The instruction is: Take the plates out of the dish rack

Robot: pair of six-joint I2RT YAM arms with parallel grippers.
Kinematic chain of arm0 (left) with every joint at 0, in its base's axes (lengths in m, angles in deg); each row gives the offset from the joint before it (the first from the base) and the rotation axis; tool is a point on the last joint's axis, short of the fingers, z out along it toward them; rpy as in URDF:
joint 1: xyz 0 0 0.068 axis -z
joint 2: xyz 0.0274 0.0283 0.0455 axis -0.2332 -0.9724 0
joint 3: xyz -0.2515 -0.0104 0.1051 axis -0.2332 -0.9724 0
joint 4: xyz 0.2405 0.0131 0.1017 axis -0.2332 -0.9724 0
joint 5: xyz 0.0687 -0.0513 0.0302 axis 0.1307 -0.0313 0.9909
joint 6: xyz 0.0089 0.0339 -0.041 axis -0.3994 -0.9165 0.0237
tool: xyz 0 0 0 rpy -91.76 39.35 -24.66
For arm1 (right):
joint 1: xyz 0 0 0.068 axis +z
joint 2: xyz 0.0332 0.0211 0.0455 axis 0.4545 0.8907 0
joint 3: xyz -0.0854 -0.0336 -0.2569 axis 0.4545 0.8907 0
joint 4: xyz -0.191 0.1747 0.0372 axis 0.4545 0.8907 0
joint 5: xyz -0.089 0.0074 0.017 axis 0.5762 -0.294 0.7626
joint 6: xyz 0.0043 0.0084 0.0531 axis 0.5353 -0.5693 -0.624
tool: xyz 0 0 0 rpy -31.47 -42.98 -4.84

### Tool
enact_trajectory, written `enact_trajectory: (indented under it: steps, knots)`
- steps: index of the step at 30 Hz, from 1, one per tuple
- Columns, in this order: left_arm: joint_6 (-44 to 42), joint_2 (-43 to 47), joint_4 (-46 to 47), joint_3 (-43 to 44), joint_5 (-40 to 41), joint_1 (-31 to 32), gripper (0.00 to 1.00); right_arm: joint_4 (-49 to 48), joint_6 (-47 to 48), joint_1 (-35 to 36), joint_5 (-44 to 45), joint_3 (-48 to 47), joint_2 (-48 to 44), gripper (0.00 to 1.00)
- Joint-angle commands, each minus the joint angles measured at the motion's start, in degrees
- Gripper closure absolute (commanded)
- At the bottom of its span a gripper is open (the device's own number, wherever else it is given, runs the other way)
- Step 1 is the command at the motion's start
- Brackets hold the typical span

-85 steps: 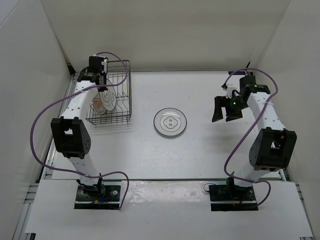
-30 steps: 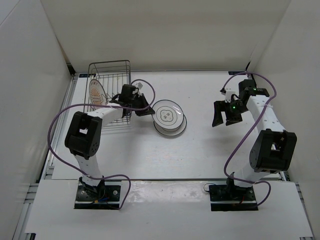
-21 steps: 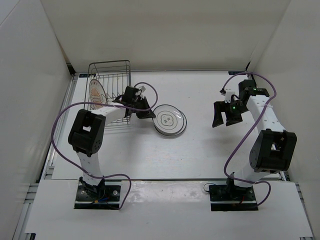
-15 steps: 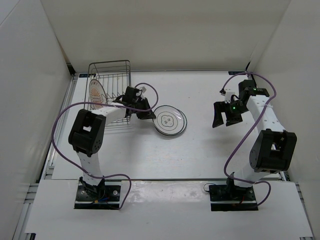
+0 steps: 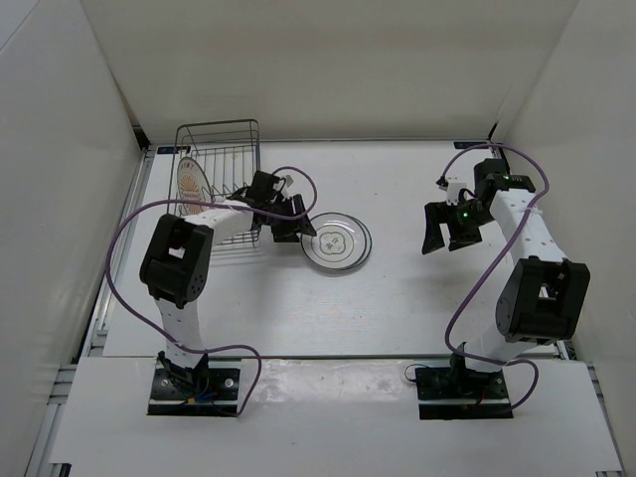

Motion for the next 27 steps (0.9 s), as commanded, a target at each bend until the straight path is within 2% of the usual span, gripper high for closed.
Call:
enact_trajectory:
  steps: [1, 6, 9, 27]
  knots:
    - [-2.03, -0.13, -3.32, 3.39, 0.71, 0.61, 0.30, 1.21, 1.17, -0.36, -1.21, 0.12, -1.29, 0.10]
    - [-7.11, -1.01, -10.88, 8.49, 7.38, 2.02, 0.25, 1.30, 1.25, -0.27, -1.21, 0.47, -1.56, 0.10]
    - [-7.83, -1.19, -13.34, 10.42, 9.85, 2.90, 0.25, 1.21, 1.17, -0.27, -1.21, 0.47, -1.38, 0.10]
    - [-5.99, -3.91, -13.79, 12.45, 9.42, 4.13, 0.24, 1.73, 1.96, -0.27, -1.03, 0.65, -1.73, 0.10]
